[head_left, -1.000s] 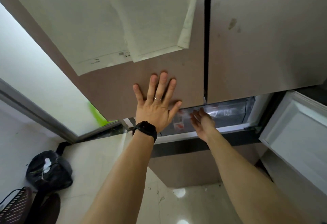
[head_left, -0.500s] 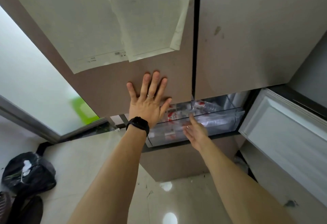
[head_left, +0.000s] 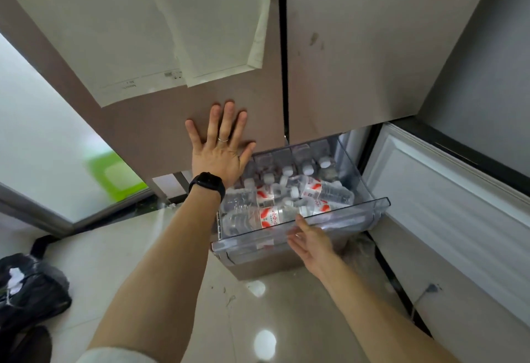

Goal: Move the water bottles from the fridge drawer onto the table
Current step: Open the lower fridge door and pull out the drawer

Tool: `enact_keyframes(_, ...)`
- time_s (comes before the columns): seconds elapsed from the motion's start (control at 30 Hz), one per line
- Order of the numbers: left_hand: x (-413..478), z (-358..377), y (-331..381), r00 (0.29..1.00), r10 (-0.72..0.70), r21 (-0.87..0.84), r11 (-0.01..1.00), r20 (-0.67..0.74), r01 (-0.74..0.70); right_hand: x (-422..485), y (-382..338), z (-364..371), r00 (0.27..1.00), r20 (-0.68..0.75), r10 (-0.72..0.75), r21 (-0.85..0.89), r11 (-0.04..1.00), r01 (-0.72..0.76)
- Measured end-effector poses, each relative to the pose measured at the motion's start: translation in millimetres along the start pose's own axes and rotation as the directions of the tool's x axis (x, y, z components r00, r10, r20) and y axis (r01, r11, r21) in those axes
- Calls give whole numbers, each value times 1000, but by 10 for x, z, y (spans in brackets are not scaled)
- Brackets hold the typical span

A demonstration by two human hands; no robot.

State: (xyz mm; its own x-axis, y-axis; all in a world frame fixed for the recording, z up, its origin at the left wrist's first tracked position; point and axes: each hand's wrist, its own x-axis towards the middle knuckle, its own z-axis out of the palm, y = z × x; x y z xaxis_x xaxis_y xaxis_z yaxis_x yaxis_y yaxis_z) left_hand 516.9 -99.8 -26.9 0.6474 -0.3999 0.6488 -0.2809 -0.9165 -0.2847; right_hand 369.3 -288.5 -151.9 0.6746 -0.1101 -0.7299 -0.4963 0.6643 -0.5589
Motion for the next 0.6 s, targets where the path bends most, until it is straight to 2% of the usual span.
enact_keyframes(0.13,-3,-37,-7,997,-11,-71,997,74,17,-211,211,-207,999,34,3,61,998,-5)
enact_keyframes(0.6,-1,-44,-14,998,7,-31,1000,58,-5,-358,178,-223,998,42,-47,94,995,43)
